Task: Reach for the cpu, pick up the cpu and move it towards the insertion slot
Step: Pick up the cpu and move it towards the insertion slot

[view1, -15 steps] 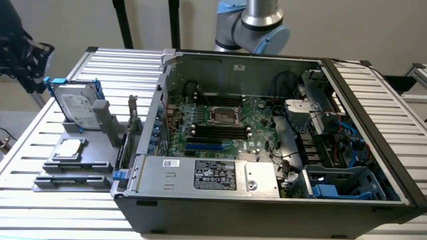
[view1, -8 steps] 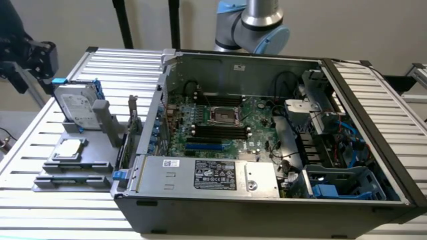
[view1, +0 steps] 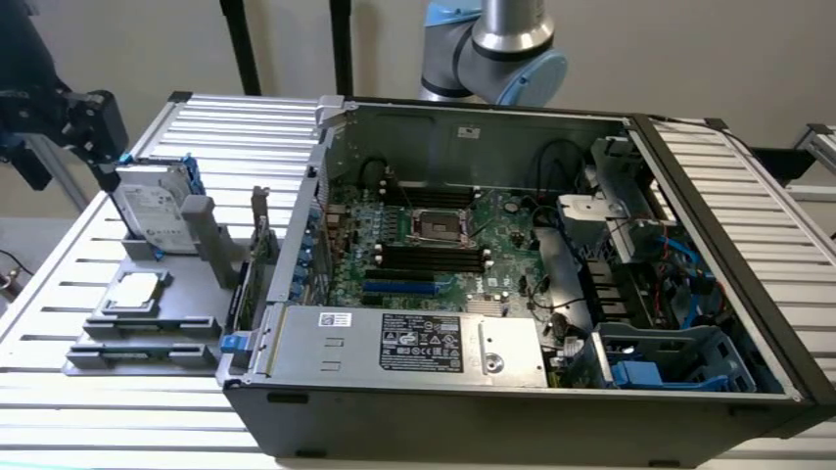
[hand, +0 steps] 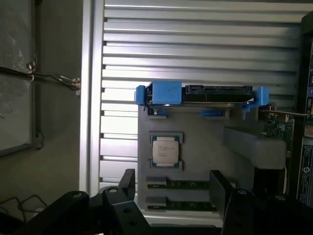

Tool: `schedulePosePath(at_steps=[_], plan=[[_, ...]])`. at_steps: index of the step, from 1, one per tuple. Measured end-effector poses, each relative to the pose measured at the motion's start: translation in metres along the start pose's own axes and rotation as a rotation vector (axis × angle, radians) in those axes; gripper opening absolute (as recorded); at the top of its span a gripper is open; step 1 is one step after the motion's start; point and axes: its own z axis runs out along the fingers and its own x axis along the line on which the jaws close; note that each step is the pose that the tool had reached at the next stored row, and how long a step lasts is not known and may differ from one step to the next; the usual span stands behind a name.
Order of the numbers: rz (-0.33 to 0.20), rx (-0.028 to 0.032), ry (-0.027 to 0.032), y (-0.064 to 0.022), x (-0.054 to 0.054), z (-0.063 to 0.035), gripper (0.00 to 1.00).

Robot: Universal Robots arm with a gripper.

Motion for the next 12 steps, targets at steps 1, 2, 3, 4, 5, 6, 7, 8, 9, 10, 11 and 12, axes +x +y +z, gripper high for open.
schedulePosePath(at_steps=[1,2,3,4,5,6,7,8,9,10,11,12], plan=[[0.000,0.0000,0.0000,-0.0001,0.000,0.0018,0.71],[0.000,0.0000,0.0001,-0.0002,0.000,0.0037,0.71],[0.000,0.0001,0.0001,-0.0003,0.000,0.0054,0.71],[0.000,0.0002,0.0003,-0.0004,0.000,0.0072,0.71],[0.000,0.0001,0.0001,-0.0005,0.000,0.0090,0.71],[0.000,0.0001,0.0001,-0.0006,0.001,0.0109,0.71],[0.000,0.0001,0.0002,-0.0007,0.002,0.0128,0.71],[0.000,0.0001,0.0002,-0.0009,0.003,0.0145,0.71],[0.000,0.0001,0.0001,-0.0012,0.004,0.0164,0.71],[0.000,0.0000,0.0000,-0.0015,0.005,0.0183,0.71],[0.000,0.0000,0.0001,-0.0019,0.006,0.0202,0.71],[0.000,0.0000,0.0001,-0.0022,0.007,0.0220,0.71]])
